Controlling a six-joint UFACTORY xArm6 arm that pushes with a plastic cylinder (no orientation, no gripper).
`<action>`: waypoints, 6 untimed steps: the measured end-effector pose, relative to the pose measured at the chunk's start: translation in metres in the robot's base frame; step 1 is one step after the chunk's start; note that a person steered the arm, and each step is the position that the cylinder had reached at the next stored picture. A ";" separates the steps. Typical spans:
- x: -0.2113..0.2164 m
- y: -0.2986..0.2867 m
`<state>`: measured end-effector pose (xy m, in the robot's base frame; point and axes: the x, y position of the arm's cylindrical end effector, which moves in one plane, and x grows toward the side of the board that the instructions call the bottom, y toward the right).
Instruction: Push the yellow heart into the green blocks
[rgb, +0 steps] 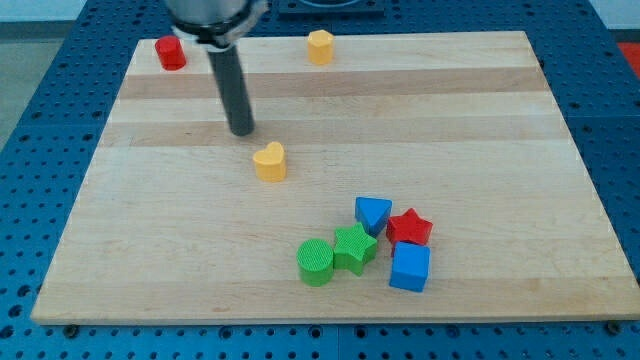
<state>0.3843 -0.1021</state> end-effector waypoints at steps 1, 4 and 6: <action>0.061 0.018; 0.084 0.034; 0.105 0.066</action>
